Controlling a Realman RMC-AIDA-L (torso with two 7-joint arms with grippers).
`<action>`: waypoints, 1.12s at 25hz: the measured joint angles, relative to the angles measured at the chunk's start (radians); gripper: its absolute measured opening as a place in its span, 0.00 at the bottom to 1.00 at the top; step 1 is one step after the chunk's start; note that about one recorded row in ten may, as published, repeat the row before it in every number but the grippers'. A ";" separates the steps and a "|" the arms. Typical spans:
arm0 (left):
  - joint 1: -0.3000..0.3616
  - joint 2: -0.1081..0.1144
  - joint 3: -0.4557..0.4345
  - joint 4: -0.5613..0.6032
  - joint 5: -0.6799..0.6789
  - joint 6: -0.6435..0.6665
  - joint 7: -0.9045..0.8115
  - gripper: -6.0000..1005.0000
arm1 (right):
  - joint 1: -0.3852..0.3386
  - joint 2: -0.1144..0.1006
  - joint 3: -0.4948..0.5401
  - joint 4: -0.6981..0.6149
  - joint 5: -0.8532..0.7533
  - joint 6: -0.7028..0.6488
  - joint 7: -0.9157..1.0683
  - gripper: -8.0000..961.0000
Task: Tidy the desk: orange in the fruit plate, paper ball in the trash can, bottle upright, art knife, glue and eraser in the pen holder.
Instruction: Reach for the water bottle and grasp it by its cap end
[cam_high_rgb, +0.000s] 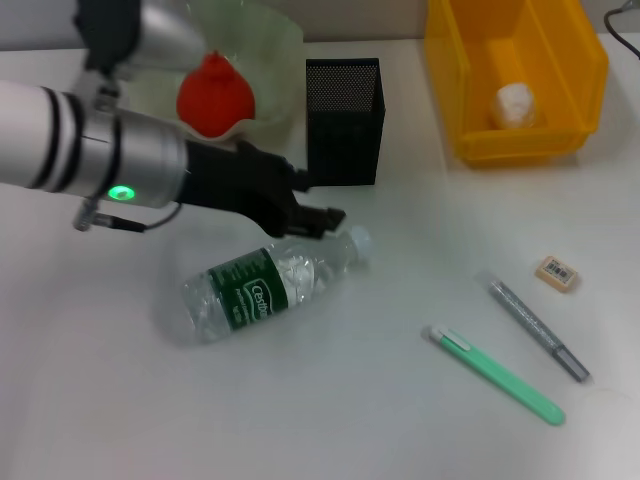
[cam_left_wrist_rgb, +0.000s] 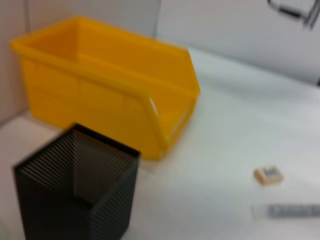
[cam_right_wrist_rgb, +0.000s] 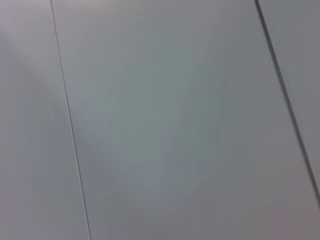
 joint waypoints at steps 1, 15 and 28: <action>-0.007 0.000 0.029 0.004 0.019 -0.006 -0.019 0.75 | -0.002 0.000 0.000 0.000 0.000 -0.001 0.001 0.85; -0.130 -0.009 0.295 -0.035 0.185 -0.166 -0.173 0.77 | -0.026 0.002 0.000 0.019 -0.005 -0.031 0.009 0.85; -0.230 -0.010 0.402 -0.122 0.280 -0.219 -0.287 0.77 | -0.043 0.003 0.004 0.040 -0.007 -0.053 0.005 0.86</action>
